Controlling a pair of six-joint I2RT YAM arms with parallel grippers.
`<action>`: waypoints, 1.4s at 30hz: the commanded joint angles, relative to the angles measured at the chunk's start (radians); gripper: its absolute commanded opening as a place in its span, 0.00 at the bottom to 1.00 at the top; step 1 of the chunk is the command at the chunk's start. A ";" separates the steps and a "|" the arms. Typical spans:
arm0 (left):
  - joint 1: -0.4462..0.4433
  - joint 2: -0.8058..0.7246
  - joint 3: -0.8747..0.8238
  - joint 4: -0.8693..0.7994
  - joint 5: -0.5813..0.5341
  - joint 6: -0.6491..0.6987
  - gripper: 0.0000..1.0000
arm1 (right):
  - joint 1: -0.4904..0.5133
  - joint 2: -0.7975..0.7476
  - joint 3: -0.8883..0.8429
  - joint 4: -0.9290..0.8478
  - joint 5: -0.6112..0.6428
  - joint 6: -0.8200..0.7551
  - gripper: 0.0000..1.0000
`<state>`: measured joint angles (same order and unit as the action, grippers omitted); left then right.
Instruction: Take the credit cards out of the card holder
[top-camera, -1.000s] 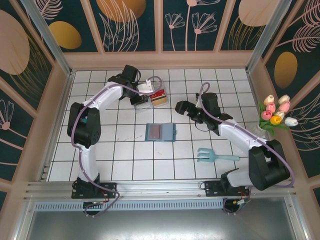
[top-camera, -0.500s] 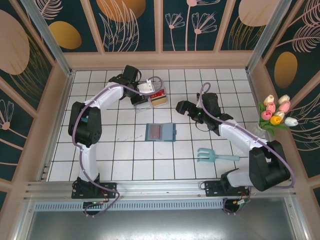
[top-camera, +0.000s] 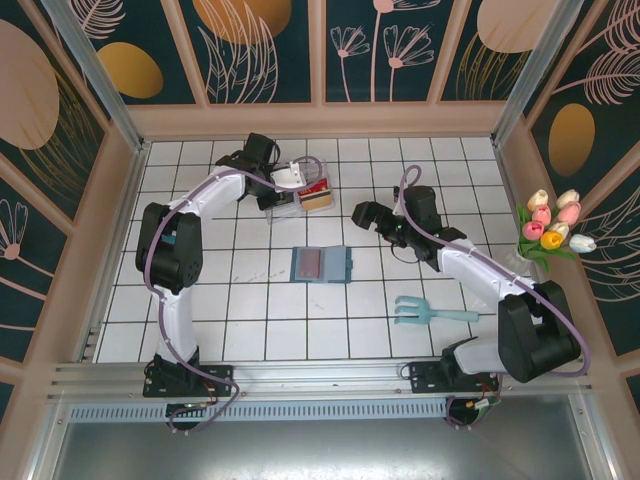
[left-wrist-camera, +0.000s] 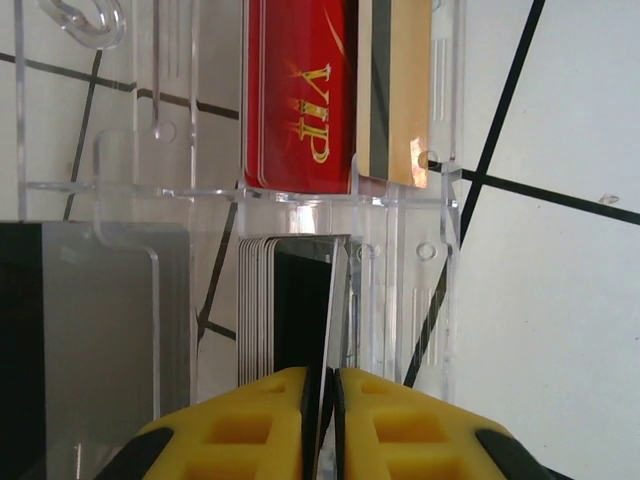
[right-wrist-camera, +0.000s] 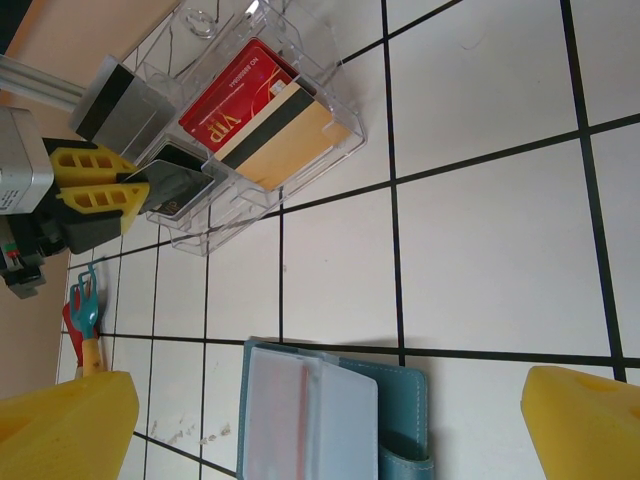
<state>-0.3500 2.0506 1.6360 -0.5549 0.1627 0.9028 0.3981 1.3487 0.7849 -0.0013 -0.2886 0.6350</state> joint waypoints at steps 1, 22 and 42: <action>0.009 0.023 -0.006 0.009 -0.008 0.020 0.13 | -0.010 -0.013 0.022 0.006 -0.003 0.009 0.99; 0.011 0.091 0.118 -0.084 0.104 0.069 0.04 | -0.013 -0.014 0.027 -0.004 -0.001 0.006 0.99; 0.045 0.076 0.125 -0.084 0.102 0.018 0.24 | -0.019 -0.026 0.015 0.002 -0.003 0.015 0.99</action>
<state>-0.3119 2.1258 1.7336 -0.6182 0.2569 0.9298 0.3882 1.3487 0.7849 -0.0017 -0.2886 0.6376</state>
